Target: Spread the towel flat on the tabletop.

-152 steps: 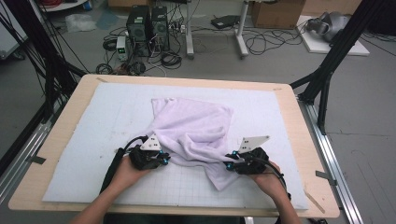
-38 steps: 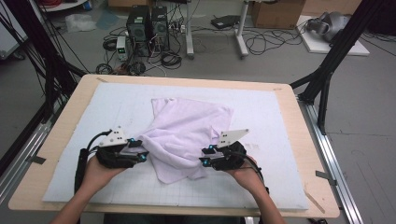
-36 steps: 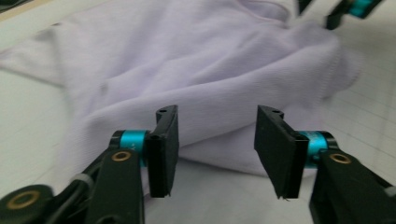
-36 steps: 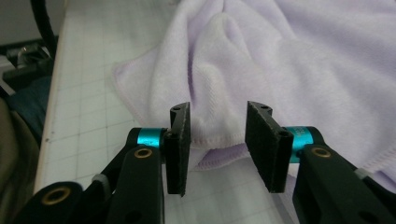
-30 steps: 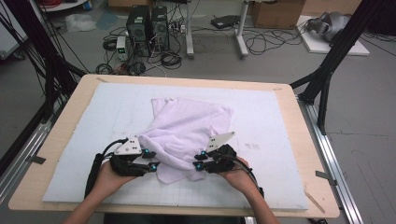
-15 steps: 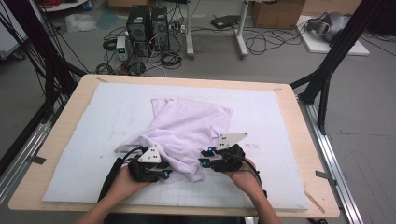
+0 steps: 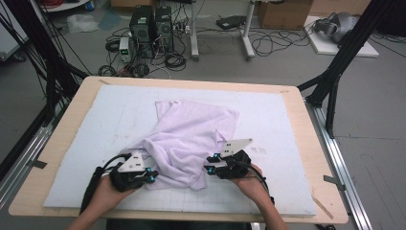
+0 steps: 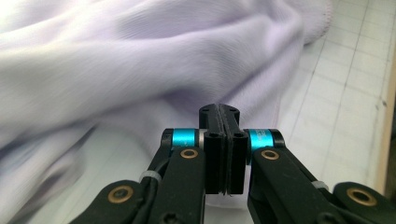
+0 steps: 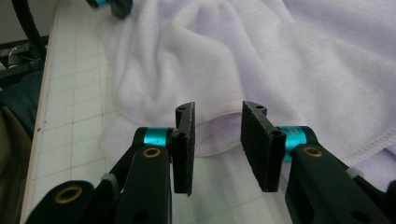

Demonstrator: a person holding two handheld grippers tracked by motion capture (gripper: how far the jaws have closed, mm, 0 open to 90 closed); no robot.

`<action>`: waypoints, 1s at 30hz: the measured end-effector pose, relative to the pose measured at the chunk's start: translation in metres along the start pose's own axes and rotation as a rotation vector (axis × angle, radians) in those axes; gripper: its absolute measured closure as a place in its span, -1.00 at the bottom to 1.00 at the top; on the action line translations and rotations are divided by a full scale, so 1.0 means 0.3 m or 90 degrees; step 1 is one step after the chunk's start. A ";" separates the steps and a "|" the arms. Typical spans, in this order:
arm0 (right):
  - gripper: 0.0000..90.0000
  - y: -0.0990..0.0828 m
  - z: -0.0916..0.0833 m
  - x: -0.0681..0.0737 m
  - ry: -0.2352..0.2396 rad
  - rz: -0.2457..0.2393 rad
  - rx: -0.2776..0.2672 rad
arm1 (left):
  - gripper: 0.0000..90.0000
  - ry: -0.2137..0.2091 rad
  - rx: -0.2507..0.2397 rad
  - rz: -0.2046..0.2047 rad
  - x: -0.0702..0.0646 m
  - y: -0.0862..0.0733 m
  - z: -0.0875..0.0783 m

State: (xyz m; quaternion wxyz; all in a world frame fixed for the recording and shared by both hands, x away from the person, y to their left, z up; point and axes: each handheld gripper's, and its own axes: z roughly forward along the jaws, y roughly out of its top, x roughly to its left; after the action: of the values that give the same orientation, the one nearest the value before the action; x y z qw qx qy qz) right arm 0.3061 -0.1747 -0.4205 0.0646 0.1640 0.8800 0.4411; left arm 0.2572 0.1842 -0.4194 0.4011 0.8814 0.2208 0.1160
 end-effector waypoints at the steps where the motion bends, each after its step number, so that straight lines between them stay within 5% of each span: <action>1: 0.45 0.000 0.003 0.004 0.003 -0.002 0.002 | 0.97 0.012 -0.002 -0.003 0.010 -0.015 -0.034; 7: 0.43 0.010 0.018 0.039 0.026 -0.015 0.000 | 0.97 0.081 0.000 -0.035 0.065 -0.097 -0.150; 9: 0.41 0.014 0.028 0.049 0.036 -0.023 0.006 | 0.97 0.084 0.000 -0.049 0.079 -0.119 -0.167; 12: 0.38 0.013 0.046 0.057 0.048 -0.030 0.017 | 0.87 0.064 -0.014 -0.053 0.078 -0.126 -0.157; 15: 0.31 0.006 0.061 0.053 0.062 -0.022 0.026 | 0.36 0.040 -0.016 -0.047 0.070 -0.107 -0.118; 18: 0.30 -0.009 0.087 0.053 0.078 -0.018 0.044 | 0.21 0.018 -0.003 -0.046 0.073 -0.089 -0.062; 21: 0.42 -0.020 0.116 0.066 0.090 -0.028 0.069 | 0.44 -0.004 0.029 -0.039 0.073 -0.087 -0.009; 24: 0.81 -0.022 0.114 0.066 0.115 -0.034 0.059 | 0.79 -0.010 0.029 -0.034 0.067 -0.089 0.002; 30: 0.87 -0.015 0.072 0.078 0.126 -0.054 0.056 | 0.93 -0.007 0.021 -0.023 0.027 -0.096 -0.032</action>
State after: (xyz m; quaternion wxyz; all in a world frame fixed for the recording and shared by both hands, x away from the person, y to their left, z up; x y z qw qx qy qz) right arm 0.2888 -0.1530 -0.4363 -0.0114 0.0848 0.9066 0.4133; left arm 0.2522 0.2110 -0.4349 0.3895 0.8845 0.2364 0.1005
